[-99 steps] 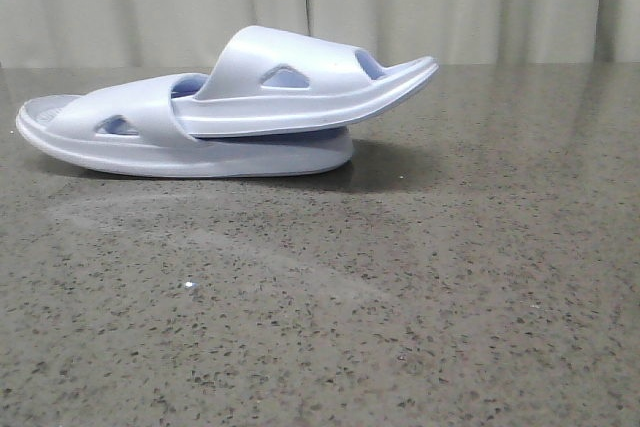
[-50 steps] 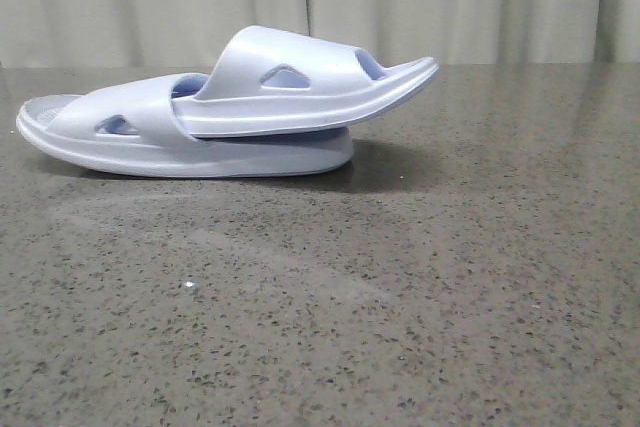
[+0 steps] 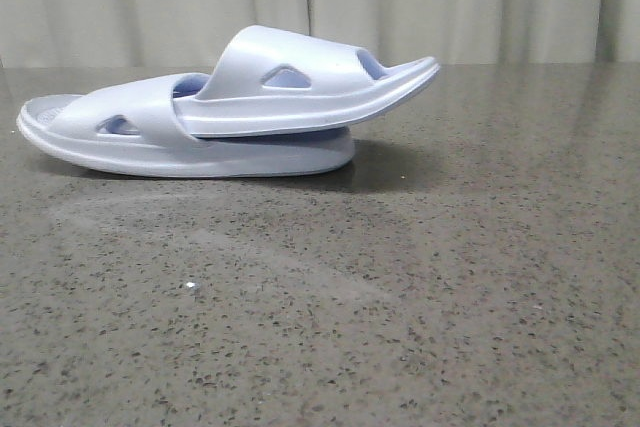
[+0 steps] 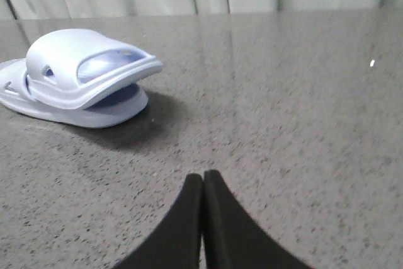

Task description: Insert blue slippers together front up

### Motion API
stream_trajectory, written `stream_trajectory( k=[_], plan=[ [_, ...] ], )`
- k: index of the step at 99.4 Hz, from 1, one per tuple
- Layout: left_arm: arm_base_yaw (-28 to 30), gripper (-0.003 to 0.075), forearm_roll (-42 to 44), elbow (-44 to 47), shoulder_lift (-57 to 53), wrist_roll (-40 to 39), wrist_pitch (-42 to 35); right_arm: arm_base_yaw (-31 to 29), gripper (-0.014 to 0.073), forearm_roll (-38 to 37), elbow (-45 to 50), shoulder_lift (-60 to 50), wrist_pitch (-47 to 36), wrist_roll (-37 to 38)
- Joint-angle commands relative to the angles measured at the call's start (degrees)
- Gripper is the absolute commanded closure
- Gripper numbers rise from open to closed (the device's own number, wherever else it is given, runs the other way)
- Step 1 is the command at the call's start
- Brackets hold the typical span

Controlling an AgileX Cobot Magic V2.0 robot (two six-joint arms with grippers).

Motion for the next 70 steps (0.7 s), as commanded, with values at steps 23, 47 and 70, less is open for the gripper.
stream_trajectory(
  k=[23,47,70],
  plan=[
    [0.04,0.0705,-0.17,0.44,-1.64,-0.31,-4.21,-11.14,0.0673,-32.69,2.53,-6.58,-1.19,23.98],
    [0.04,0.0705,-0.17,0.44,-1.64,-0.31,-4.21,-17.86,0.0673,-36.98,6.84,-18.59,10.89,26.16],
    [0.04,0.0705,-0.17,0.44,-1.64,-0.31,-4.21,-20.55,0.0673,-37.60,6.84,-22.35,16.18,26.48]
  ],
)
